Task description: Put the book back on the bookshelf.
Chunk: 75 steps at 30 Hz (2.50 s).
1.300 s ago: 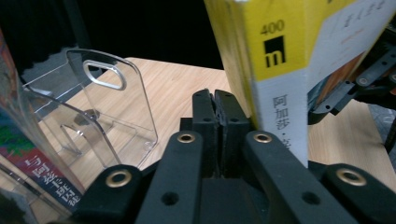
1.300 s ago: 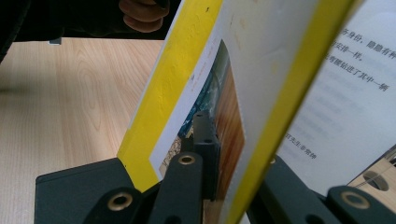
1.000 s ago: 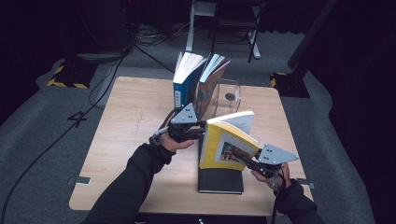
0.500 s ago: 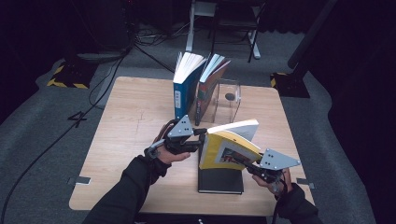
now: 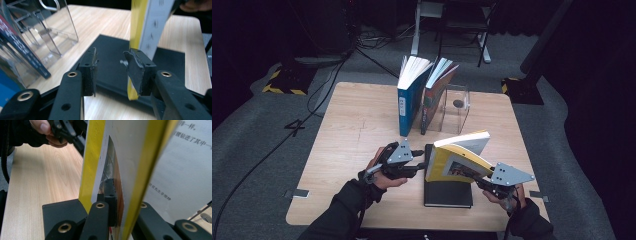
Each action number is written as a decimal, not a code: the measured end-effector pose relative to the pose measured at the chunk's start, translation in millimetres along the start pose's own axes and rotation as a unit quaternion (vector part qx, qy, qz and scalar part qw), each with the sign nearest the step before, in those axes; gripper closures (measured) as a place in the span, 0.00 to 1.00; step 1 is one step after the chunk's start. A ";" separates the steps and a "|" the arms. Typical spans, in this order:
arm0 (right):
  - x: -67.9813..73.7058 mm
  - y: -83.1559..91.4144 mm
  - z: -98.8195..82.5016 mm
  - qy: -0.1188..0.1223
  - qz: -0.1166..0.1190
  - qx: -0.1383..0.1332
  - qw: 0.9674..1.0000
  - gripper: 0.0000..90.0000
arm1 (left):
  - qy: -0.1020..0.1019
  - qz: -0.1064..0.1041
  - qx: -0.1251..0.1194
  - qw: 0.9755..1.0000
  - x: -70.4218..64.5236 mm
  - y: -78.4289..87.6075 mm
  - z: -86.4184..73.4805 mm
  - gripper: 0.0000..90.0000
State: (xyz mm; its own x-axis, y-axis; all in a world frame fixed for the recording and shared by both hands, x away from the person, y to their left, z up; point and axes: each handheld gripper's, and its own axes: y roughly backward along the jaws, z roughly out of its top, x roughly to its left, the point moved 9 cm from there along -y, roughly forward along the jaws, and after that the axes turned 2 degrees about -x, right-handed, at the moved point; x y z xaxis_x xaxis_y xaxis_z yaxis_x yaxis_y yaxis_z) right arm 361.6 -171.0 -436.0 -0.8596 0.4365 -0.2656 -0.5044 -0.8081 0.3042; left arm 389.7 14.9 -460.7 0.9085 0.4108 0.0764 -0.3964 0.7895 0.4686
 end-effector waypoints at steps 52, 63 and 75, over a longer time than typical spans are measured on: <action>-29.1 14.1 -12.2 -0.050 -0.069 0.000 0.996 0.49 | -0.022 -0.090 -0.015 0.996 -37.5 -30.2 -10.2 0.83; -20.7 -3.5 -7.7 -0.051 -0.049 0.000 0.997 0.54 | -0.003 -0.080 -0.052 0.995 -31.9 -24.1 6.1 0.74; -19.1 -1.9 -6.6 -0.044 -0.050 0.003 0.998 0.53 | 0.006 -0.064 -0.112 0.992 -27.2 -13.0 52.6 0.62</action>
State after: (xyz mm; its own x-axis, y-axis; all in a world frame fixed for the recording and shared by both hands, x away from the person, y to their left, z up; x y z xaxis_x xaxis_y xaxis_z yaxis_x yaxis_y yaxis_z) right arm 379.5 -180.5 -437.6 -0.8084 0.5482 -0.2143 -0.5886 -0.7561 0.2862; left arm 377.1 -30.6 -422.6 0.9523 0.3046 0.0185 -0.2983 0.9164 0.2670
